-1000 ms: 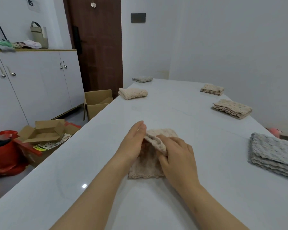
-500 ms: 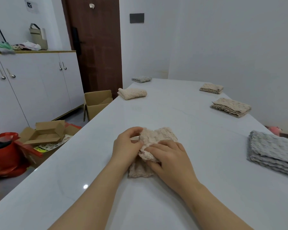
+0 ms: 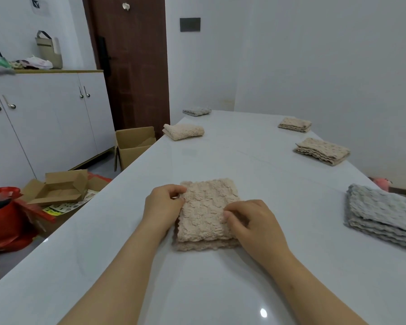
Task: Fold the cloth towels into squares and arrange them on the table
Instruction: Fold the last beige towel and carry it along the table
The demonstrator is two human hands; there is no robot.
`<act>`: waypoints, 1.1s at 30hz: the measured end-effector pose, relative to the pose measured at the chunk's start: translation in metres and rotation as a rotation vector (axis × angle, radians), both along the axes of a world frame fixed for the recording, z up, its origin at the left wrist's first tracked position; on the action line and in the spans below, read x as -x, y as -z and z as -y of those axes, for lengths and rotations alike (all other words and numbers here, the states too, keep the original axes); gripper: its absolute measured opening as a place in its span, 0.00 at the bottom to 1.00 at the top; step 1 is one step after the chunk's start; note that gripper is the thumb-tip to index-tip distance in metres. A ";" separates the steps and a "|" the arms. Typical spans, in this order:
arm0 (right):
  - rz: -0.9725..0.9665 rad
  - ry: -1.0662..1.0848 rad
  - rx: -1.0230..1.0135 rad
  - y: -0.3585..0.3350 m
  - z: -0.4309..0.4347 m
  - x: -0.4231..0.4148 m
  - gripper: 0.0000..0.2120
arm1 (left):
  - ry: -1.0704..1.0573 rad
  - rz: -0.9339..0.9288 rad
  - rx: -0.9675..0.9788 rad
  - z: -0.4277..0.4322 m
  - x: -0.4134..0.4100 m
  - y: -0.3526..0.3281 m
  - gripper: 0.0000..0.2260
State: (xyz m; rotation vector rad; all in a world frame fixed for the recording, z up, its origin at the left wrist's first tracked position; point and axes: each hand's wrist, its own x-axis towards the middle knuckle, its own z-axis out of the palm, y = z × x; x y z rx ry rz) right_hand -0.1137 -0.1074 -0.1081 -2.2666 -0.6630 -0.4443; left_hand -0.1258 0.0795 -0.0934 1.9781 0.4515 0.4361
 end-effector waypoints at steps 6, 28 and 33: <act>-0.169 -0.001 0.042 -0.004 -0.001 -0.006 0.23 | 0.289 -0.117 -0.500 0.020 0.008 -0.006 0.20; -0.325 0.311 0.331 -0.012 0.004 0.005 0.29 | 0.089 -0.416 -0.660 0.018 0.039 -0.001 0.37; -0.524 0.247 0.179 -0.019 0.004 0.004 0.17 | 0.152 -0.457 -0.487 0.014 0.037 -0.007 0.34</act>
